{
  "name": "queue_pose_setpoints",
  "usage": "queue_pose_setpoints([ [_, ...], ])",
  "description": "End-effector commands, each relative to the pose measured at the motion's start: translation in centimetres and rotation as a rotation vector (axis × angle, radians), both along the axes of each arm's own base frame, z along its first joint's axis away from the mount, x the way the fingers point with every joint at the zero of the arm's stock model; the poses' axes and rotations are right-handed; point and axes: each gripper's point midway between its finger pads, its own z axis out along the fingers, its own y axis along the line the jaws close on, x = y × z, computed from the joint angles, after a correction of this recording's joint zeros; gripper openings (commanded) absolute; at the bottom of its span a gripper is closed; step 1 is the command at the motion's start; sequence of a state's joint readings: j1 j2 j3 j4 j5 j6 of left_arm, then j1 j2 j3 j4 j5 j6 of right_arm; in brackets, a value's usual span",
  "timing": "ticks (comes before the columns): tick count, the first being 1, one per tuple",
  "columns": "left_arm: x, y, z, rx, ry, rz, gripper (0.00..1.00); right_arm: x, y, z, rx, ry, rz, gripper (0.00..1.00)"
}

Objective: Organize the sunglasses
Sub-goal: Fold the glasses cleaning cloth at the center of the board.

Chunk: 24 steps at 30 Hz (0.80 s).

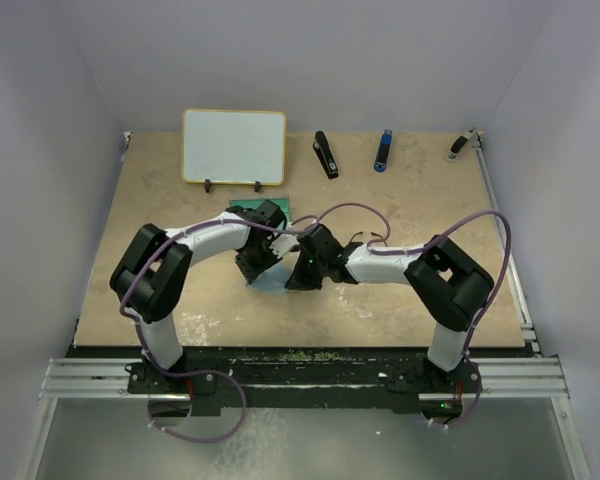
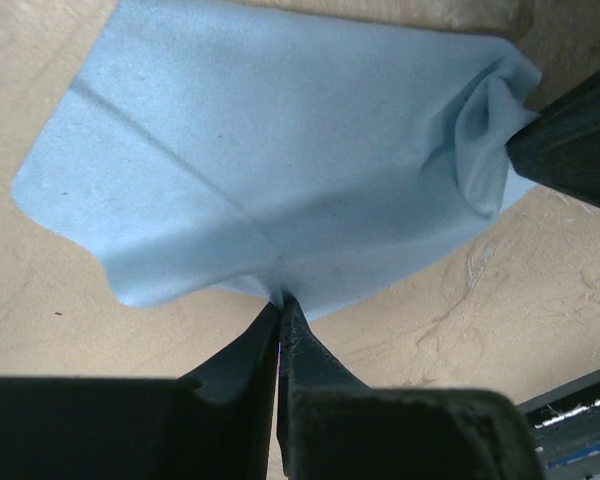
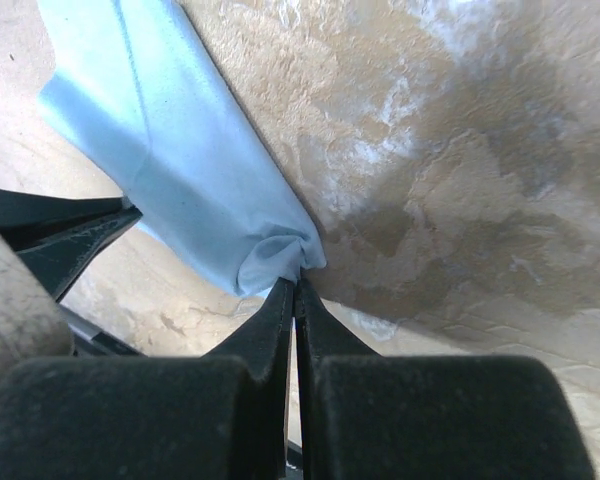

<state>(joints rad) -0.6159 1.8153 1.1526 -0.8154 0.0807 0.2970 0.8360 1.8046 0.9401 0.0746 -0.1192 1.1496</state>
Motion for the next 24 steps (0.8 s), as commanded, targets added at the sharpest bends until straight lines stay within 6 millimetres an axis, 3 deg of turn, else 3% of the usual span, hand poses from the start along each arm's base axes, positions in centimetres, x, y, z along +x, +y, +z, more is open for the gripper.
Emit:
queue_pose_setpoints([
  [1, -1.1, -2.0, 3.0, -0.083, -0.038, -0.171, 0.04, 4.2, 2.5, 8.3, 0.08, -0.244, -0.005, 0.0],
  [5, -0.9, -2.3, 5.2, -0.117, -0.076, -0.159, 0.04, 4.2, 2.2, 9.6, 0.074, -0.272, -0.011, 0.0],
  [13, -0.7, -2.5, 6.8, -0.163, -0.087, -0.117, 0.04, 3.4, 3.8, 9.3, 0.062, -0.269, 0.021, 0.0],
  [24, -0.7, 0.0, 11.4, -0.228, -0.122, 0.002, 0.04, 2.3, 4.0, 12.0, 0.035, -0.316, 0.027, 0.0],
])
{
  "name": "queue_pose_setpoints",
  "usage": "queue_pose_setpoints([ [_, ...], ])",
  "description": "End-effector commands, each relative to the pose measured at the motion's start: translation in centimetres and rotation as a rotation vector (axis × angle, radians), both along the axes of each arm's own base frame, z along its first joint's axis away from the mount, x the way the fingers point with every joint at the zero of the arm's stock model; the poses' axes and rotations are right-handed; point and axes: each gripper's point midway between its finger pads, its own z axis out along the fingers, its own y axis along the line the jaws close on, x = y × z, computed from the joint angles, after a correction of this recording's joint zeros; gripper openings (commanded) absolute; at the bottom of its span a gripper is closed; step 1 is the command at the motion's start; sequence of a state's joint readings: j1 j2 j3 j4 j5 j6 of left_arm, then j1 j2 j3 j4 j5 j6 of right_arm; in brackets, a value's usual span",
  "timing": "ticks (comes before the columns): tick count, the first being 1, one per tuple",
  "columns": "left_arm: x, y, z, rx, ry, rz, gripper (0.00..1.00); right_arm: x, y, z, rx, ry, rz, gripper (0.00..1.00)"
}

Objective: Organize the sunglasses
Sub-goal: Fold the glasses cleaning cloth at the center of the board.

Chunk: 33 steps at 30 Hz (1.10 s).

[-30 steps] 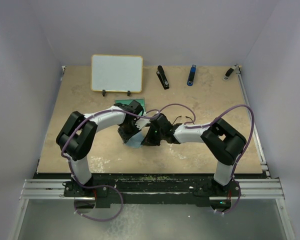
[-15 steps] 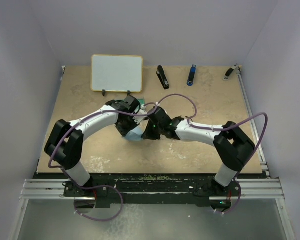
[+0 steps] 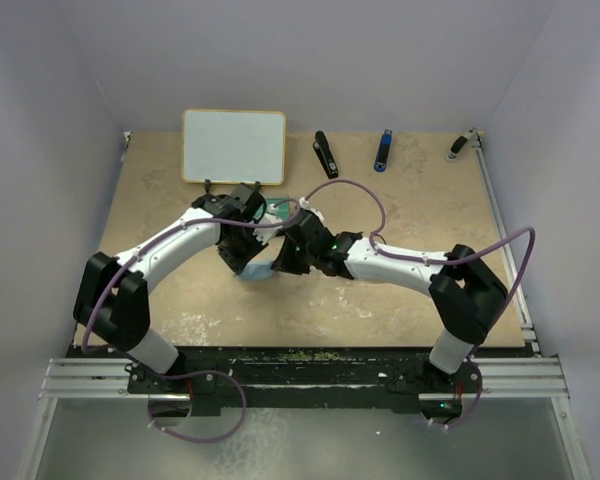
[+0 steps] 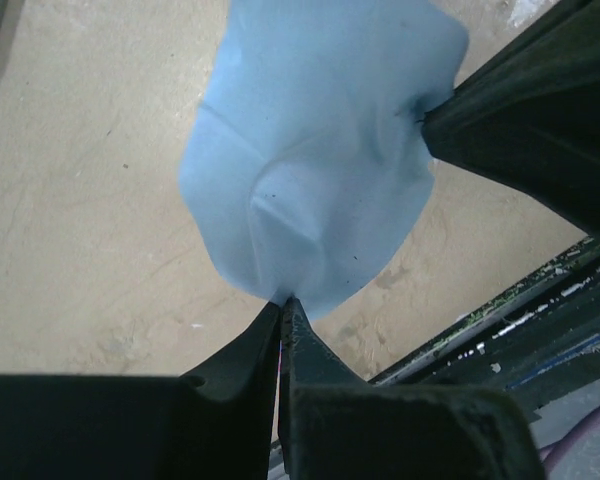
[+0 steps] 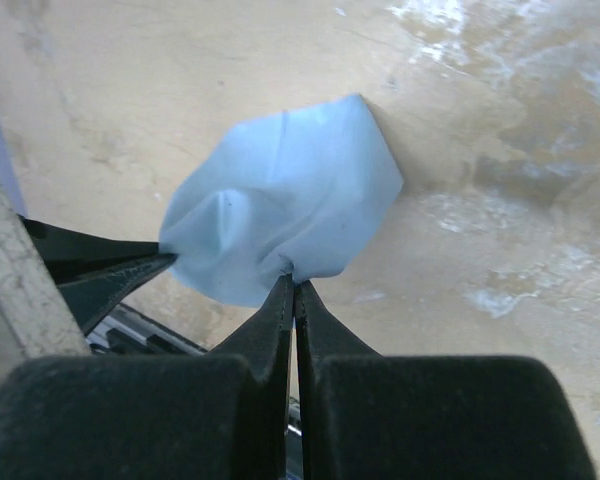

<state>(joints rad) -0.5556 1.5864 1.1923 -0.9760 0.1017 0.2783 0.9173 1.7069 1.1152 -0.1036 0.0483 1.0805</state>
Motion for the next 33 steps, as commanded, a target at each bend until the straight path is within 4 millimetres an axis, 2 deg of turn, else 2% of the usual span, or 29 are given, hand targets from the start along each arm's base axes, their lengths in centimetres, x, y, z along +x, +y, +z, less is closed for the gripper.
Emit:
queue_pose_setpoints([
  [1, -0.4, -1.6, 4.4, -0.144, -0.063, -0.074, 0.04, 0.9, 1.8, 5.0, 0.072, -0.123, 0.012, 0.0],
  [8, -1.2, -0.9, 5.8, -0.141, -0.075, -0.081, 0.04, -0.6, 2.3, 5.3, 0.061, -0.112, 0.039, 0.0],
  [14, -1.4, -0.1, 6.6, -0.124, -0.102, -0.063, 0.04, -1.9, 1.7, 5.1, 0.055, -0.089, 0.04, 0.0],
  [19, -1.0, 0.9, 6.0, -0.073, -0.103, -0.022, 0.04, -2.7, 0.9, 4.3, 0.054, -0.063, 0.034, 0.0],
  [28, -0.6, 1.2, 5.8, -0.064, -0.088, 0.004, 0.04, -3.0, 1.2, 4.3, 0.056, -0.052, 0.051, 0.0],
  [31, 0.1, 2.0, 4.7, -0.024, -0.092, 0.027, 0.04, -3.5, 1.5, 4.0, 0.078, -0.027, 0.069, 0.0],
  [33, 0.6, 2.3, 4.1, -0.012, -0.078, 0.04, 0.04, -3.1, 1.5, 3.9, 0.067, -0.033, 0.062, 0.0],
])
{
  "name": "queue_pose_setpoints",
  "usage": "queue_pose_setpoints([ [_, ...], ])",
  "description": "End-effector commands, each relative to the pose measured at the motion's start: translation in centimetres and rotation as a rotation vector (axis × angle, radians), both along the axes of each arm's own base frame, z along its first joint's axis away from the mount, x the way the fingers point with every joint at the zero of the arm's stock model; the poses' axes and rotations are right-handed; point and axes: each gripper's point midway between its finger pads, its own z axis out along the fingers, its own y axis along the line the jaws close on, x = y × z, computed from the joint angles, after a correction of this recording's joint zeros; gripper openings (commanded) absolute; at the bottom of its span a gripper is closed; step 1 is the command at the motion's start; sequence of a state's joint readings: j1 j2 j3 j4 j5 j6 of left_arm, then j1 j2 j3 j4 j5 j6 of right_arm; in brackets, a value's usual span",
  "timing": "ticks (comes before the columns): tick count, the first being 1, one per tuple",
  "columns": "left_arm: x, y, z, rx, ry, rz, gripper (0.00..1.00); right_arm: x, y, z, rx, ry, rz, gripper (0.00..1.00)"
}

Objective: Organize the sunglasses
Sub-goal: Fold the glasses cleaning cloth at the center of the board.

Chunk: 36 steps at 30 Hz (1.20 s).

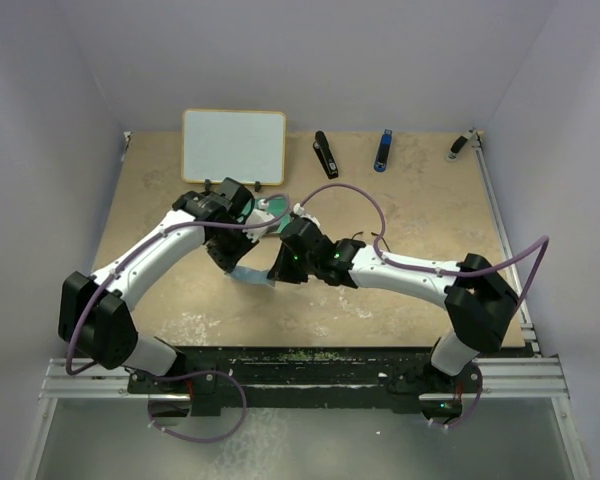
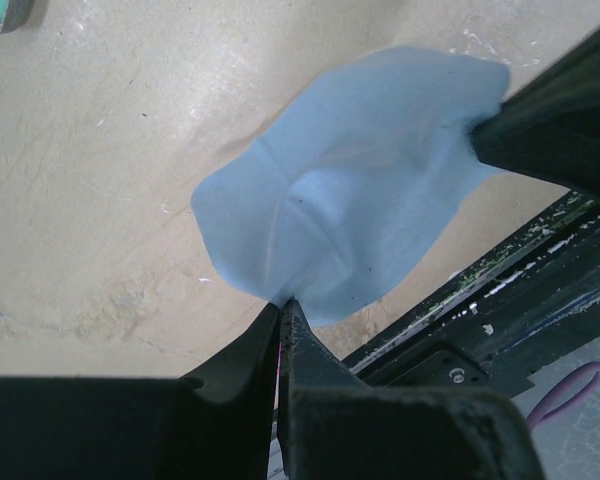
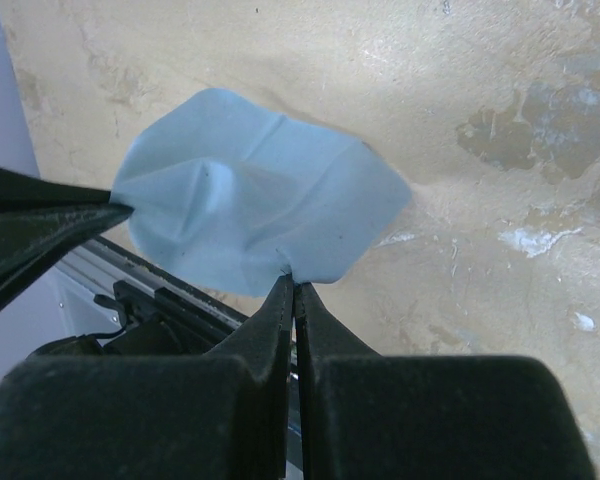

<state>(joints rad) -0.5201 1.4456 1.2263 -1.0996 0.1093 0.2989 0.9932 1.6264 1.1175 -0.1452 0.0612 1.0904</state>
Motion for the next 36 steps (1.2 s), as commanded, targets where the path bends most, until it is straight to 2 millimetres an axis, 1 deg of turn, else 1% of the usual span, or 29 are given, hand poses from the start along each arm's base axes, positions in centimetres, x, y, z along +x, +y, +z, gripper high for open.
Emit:
queue_pose_setpoints([
  [1, 2.0, 0.5, -0.5, 0.016, -0.021, 0.03, 0.04, 0.1, 0.5, 1.0, 0.029, -0.006, 0.006, 0.0],
  [5, 2.7, 0.3, -1.0, 0.011, -0.011, 0.037, 0.04, 0.9, 0.8, 0.5, 0.013, -0.005, 0.007, 0.0],
  [9, 3.6, 0.2, -1.1, 0.014, -0.019, 0.043, 0.04, 2.1, 0.9, -0.1, 0.021, 0.002, 0.008, 0.0],
  [14, 5.2, -0.6, -1.3, 0.008, -0.032, 0.044, 0.04, 3.7, 0.9, 0.2, 0.024, -0.014, 0.001, 0.0],
  [21, 7.9, -1.2, -2.7, 0.032, -0.043, 0.045, 0.04, 5.9, 0.5, 0.3, 0.018, -0.036, -0.016, 0.0],
  [26, 9.8, -1.0, -3.6, 0.069, -0.064, 0.055, 0.04, 7.0, 0.7, -0.7, 0.007, -0.026, 0.0, 0.0],
  [30, 10.8, -1.0, -4.0, 0.083, -0.077, 0.059, 0.04, 7.6, 0.7, -1.8, -0.004, -0.011, 0.008, 0.0],
  [36, 11.9, -0.8, -4.2, 0.104, -0.091, 0.068, 0.04, 8.3, -0.3, -3.8, -0.021, 0.017, -0.004, 0.0],
])
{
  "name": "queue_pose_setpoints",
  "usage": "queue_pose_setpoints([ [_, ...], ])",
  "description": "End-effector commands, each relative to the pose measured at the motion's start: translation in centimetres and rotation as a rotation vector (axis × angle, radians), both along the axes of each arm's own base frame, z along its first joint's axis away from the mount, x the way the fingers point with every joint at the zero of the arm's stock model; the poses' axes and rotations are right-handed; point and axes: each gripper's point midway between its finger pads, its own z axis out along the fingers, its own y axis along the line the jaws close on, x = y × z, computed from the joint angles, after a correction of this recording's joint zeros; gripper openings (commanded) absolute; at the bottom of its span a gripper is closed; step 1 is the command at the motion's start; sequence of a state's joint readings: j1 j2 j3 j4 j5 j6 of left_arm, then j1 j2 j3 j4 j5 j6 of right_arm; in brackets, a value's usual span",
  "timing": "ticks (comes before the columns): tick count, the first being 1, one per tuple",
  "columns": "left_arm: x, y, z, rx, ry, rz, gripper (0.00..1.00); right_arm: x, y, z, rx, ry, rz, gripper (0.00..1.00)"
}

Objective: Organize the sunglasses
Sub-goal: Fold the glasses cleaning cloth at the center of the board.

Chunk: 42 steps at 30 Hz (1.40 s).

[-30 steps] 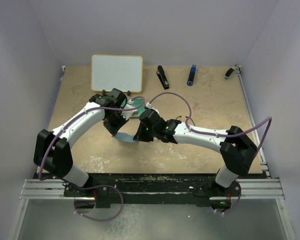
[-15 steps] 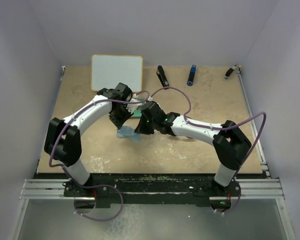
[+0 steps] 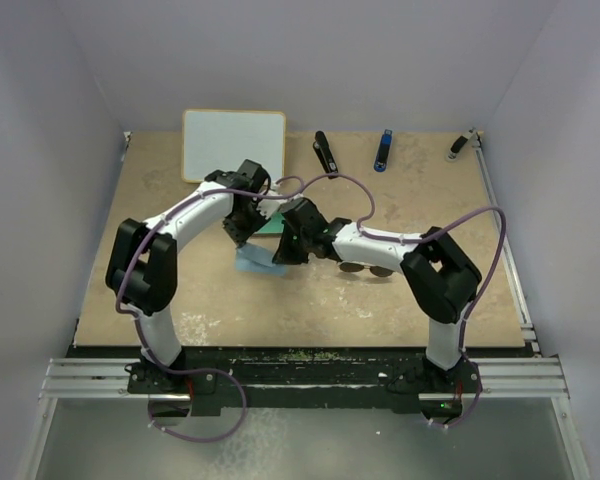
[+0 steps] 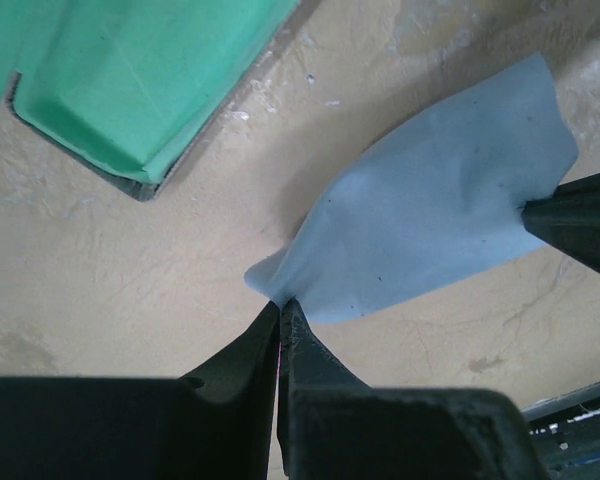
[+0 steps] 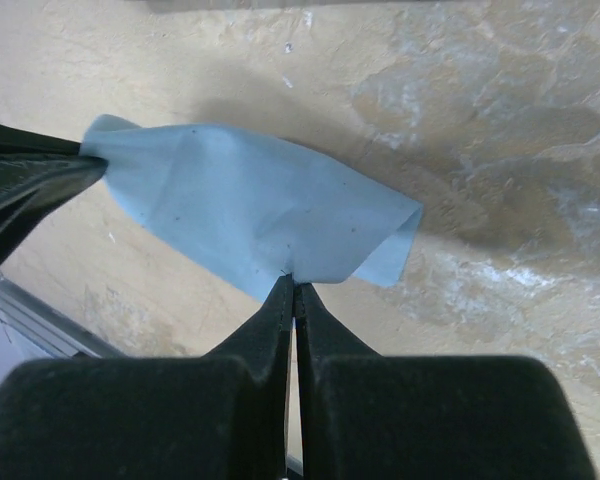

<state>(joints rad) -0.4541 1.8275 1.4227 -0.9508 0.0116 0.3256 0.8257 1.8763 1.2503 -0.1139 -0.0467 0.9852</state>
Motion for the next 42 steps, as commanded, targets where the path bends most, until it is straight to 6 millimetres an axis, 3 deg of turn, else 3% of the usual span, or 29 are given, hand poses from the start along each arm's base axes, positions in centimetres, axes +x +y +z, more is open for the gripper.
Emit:
queue_pose_setpoints([
  [1, 2.4, -0.1, 1.1, 0.001, -0.074, 0.002, 0.04, 1.3, 0.2, 1.2, 0.045, -0.038, 0.009, 0.0],
  [18, 1.7, 0.4, -1.3, 0.022, -0.049, 0.03, 0.04, 2.4, 0.1, -1.4, -0.011, -0.014, 0.041, 0.0],
  [42, -0.8, 0.8, -3.8, 0.012, 0.029, 0.049, 0.04, 1.9, 0.1, -2.3, -0.01, 0.007, 0.048, 0.0],
])
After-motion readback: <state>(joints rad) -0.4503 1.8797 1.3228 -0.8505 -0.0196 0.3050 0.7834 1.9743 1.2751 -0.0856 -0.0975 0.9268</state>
